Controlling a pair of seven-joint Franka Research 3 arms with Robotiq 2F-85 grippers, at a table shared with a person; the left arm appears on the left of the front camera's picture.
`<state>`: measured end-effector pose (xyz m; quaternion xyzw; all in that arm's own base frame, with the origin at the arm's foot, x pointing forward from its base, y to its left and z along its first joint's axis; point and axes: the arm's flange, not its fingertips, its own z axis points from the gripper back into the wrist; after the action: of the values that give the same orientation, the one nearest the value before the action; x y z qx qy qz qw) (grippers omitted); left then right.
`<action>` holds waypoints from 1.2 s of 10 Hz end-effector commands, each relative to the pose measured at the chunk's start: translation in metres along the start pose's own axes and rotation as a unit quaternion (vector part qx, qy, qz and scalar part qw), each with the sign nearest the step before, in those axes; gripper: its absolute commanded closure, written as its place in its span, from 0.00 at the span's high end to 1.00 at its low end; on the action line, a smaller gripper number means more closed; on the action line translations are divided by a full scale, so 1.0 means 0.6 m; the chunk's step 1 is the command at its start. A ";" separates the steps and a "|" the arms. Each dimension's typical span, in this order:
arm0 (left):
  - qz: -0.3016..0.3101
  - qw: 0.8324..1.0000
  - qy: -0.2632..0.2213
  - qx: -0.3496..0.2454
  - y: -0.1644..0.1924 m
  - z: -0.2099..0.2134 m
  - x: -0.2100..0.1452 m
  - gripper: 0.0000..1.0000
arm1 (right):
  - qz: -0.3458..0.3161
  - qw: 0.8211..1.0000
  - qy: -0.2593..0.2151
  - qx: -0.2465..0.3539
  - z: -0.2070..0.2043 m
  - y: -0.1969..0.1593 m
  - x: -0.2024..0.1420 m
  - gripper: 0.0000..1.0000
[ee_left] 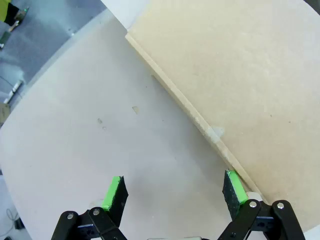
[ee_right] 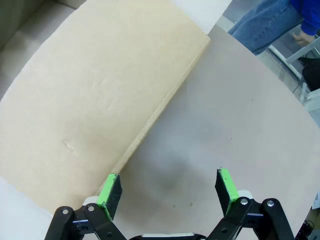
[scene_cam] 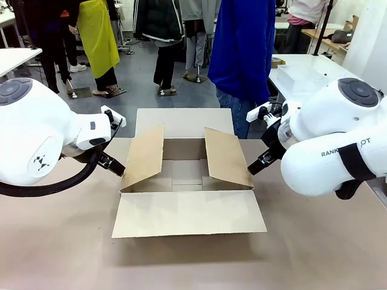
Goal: Pack the gift set into the box.
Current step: Place both hands on the side flaps of the Package Box and spread them outward.
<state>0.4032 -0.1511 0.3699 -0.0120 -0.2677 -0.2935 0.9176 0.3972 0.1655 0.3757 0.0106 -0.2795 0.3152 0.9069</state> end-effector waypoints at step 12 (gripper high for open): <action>0.329 0.798 -0.197 -0.466 0.278 0.291 -0.282 1.00 | -0.471 0.794 -0.201 0.327 0.322 -0.245 -0.265 1.00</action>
<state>0.3124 0.0670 0.5061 -0.4171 -0.2783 -0.1655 0.8492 0.3253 -0.0600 0.5235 0.4410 -0.2716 -0.0684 0.8527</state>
